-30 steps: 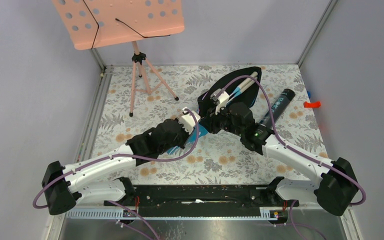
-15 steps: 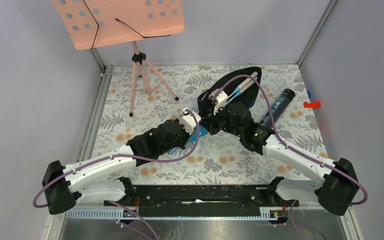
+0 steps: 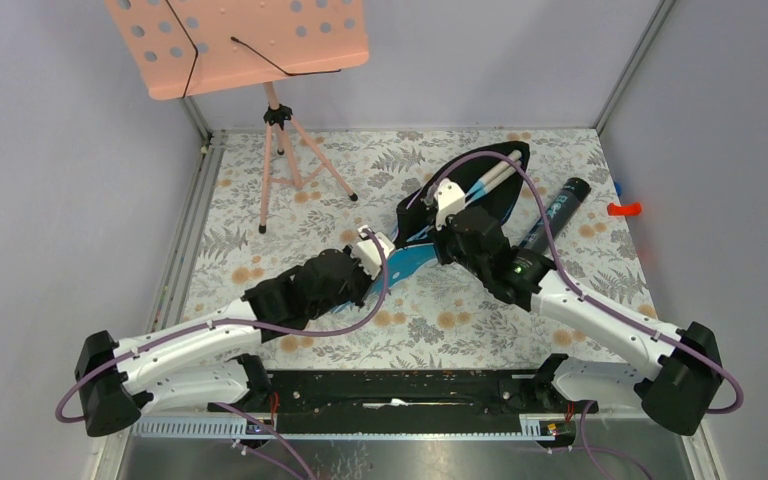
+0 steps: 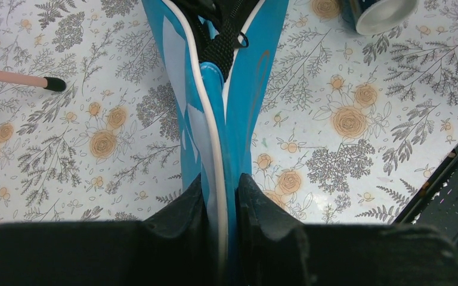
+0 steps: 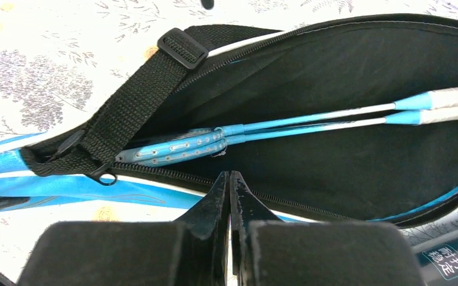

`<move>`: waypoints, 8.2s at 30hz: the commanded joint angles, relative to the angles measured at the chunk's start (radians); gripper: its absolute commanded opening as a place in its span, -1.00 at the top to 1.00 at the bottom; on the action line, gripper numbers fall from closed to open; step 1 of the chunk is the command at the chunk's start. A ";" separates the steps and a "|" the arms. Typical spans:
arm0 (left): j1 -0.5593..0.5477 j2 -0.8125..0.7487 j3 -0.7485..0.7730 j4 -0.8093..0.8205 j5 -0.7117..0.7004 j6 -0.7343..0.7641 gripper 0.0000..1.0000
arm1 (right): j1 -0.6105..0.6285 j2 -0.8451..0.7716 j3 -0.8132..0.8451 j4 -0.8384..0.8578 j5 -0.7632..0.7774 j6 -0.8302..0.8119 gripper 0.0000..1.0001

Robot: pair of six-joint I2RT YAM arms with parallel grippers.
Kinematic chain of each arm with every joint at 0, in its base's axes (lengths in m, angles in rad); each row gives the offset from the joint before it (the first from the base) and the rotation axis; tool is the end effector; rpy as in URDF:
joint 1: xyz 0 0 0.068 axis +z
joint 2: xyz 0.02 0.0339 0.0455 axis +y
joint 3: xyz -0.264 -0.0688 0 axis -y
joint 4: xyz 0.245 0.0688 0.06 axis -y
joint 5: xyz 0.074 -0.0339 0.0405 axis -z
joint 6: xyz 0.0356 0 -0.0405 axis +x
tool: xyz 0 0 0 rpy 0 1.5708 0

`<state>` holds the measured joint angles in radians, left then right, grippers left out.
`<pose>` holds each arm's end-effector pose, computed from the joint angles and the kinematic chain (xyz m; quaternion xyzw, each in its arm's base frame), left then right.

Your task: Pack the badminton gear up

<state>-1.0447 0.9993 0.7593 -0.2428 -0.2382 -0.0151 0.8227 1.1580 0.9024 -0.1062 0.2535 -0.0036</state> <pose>0.1206 -0.1909 0.2852 0.3648 0.7698 -0.1720 0.4948 0.1887 0.1902 0.3130 -0.2619 0.7764 0.1291 0.5586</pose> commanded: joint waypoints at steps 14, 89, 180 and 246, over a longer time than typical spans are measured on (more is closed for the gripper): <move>-0.006 -0.025 -0.031 -0.004 0.047 0.003 1.00 | -0.001 -0.168 -0.016 -0.062 -0.505 -0.146 -0.16; -0.008 0.011 -0.012 -0.022 0.090 0.005 1.00 | -0.024 0.068 0.085 0.142 -0.481 -0.068 0.57; -0.020 -0.002 -0.065 -0.006 0.138 0.019 1.00 | -0.093 0.007 0.022 0.156 -0.786 0.357 -0.15; -0.350 0.119 0.005 0.081 -0.507 0.039 1.00 | -0.013 -0.165 -0.179 0.223 -0.458 0.043 -0.20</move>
<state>-1.4010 1.1290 0.7139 -0.1883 -0.7643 0.0509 0.7982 1.0069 0.7223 0.0204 -0.2432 -0.0376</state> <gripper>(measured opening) 0.196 0.609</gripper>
